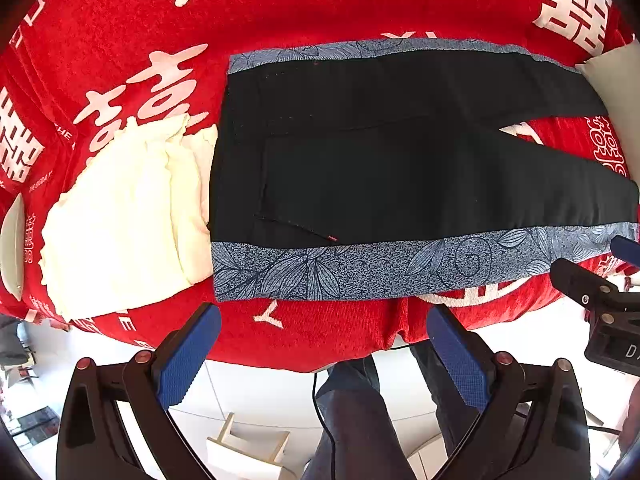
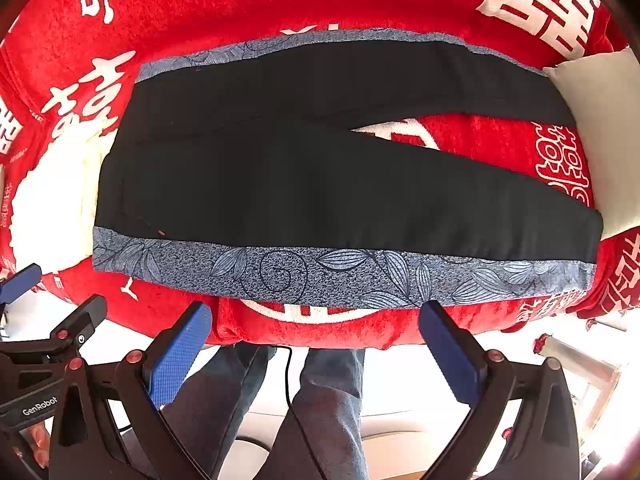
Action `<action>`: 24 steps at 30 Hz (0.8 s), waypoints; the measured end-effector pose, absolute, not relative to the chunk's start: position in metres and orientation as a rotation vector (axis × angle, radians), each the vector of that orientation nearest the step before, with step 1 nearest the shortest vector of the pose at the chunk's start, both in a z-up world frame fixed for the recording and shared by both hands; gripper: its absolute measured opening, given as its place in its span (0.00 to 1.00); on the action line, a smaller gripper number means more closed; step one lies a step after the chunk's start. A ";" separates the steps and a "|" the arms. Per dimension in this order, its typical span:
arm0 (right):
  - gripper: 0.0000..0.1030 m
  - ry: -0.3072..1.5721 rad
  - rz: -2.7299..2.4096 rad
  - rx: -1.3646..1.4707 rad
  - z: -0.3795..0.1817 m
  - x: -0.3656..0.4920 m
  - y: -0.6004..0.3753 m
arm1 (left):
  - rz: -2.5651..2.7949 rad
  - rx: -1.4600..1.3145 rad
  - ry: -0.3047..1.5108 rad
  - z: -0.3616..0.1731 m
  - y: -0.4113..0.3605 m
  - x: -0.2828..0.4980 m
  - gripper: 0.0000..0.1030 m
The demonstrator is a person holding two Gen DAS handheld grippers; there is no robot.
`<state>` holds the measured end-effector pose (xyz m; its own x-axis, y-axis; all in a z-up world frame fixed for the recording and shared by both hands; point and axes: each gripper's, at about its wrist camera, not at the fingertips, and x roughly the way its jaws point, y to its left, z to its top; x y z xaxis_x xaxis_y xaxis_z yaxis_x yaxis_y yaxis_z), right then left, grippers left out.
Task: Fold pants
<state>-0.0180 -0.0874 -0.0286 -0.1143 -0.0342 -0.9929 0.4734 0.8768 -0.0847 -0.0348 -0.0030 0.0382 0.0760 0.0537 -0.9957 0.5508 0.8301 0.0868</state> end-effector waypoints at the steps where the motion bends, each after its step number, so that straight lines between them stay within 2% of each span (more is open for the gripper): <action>1: 1.00 1.638 -0.446 0.348 -0.029 -0.018 -0.088 | -0.395 0.515 1.464 0.038 -0.003 -0.035 1.00; 24: 1.00 1.642 -0.421 0.366 -0.035 -0.020 -0.096 | -0.360 0.531 1.474 0.032 -0.021 -0.036 1.00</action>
<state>-0.0201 -0.0957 -0.0347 -0.1105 -0.0078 -0.9938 0.4719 0.8796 -0.0594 -0.0358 -0.0211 0.0317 0.0763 0.0903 -0.9930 0.5379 0.8348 0.1172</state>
